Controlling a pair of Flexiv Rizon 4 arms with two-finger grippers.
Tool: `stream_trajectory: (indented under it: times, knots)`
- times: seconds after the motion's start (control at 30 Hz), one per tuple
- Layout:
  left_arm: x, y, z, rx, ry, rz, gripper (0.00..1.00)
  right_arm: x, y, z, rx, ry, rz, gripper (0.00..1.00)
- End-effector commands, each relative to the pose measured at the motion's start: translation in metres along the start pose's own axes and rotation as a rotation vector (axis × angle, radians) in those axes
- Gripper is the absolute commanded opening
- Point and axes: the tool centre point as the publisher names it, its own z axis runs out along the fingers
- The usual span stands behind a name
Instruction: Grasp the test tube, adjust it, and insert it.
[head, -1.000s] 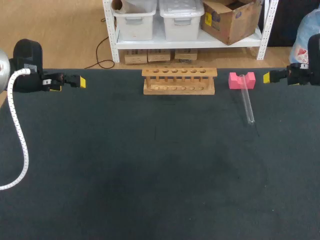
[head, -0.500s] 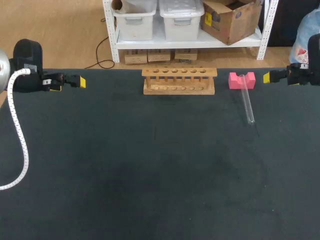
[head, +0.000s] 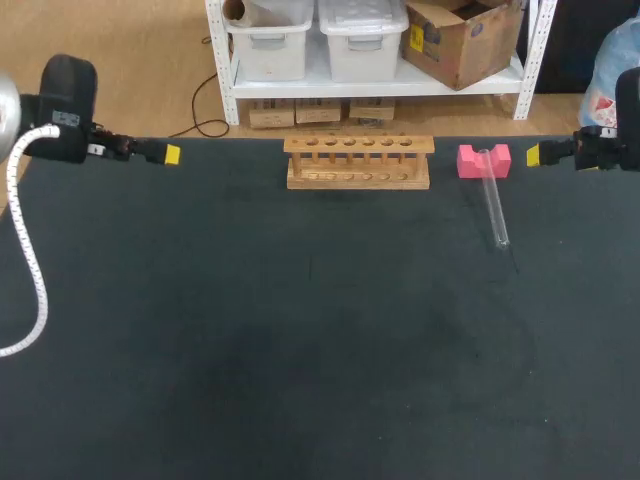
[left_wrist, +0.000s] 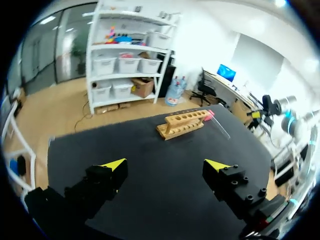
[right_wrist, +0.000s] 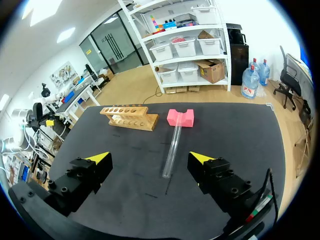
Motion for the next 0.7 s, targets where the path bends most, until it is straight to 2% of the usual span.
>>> stream_trajectory:
  times: [0.03, 0.13, 0.3, 0.43, 0.6, 0.7]
  knots:
    - [-0.001, 0.011, -0.004, 0.234, -0.07, 0.195, 1.0, 0.0, 0.0, 0.0, 0.001, 0.0, -0.001, 1.0]
    - [-0.009, 0.016, 0.0, 0.289, -0.09, 0.316, 1.0, 0.0, 0.0, 0.0, 0.001, 0.0, -0.001, 1.0]
    - [-0.019, 0.028, 0.015, 0.424, -0.16, 0.443, 1.0, 0.0, 0.0, 0.0, 0.001, 0.0, -0.001, 1.0]
    - [-0.024, 0.035, 0.029, 0.522, -0.182, 0.549, 1.0, 0.0, 0.0, 0.0, 0.001, 0.0, -0.001, 1.0]
    - [-0.029, 0.046, 0.049, 0.595, -0.209, 0.649, 1.0, 0.0, 0.0, 0.0, 0.001, 0.0, -0.001, 1.0]
    - [-0.032, 0.052, 0.065, 0.629, -0.207, 0.674, 1.0, 0.0, 0.0, 0.0, 0.001, 0.0, -0.001, 1.0]
